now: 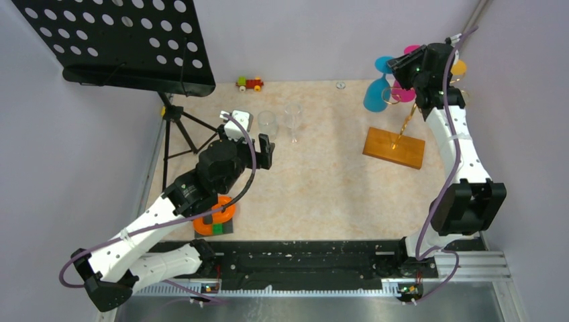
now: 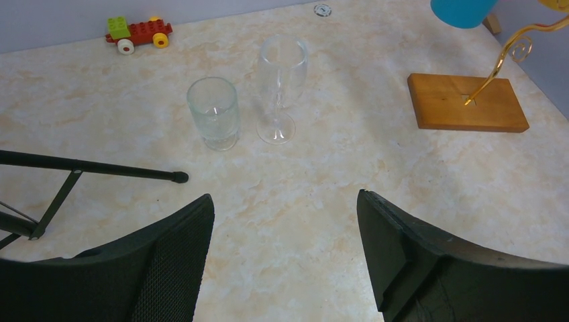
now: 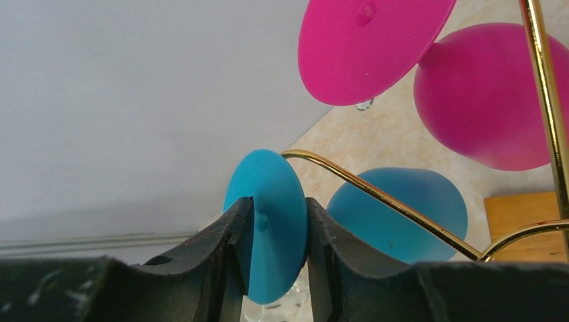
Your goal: Take the wine glass off the wine glass rack
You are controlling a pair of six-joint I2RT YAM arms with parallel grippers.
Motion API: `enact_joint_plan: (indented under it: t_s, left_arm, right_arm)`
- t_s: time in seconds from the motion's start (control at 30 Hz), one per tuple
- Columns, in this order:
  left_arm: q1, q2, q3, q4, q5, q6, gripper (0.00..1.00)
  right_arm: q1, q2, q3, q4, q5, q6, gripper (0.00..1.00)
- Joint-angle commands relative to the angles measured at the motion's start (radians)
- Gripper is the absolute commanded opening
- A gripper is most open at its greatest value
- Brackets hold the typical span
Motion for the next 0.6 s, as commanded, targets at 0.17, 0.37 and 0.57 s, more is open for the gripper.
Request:
enact_joint_plan:
  t_s: [0.17,0.37,0.57]
  left_arm:
    - [0.003,-0.018,-0.007,0.028,0.003,0.0,0.82]
    - [0.003,-0.019,-0.005,0.028,0.006,-0.006,0.82]
    - [0.003,-0.023,-0.004,0.026,0.008,-0.015,0.82]
  right_arm:
    - [0.005,-0.048,-0.024,0.109,0.052,-0.001,0.27]
    - [0.005,-0.056,-0.022,0.102,0.063,-0.029,0.37]
    - [0.011,-0.076,-0.01,0.092,0.092,-0.056,0.38]
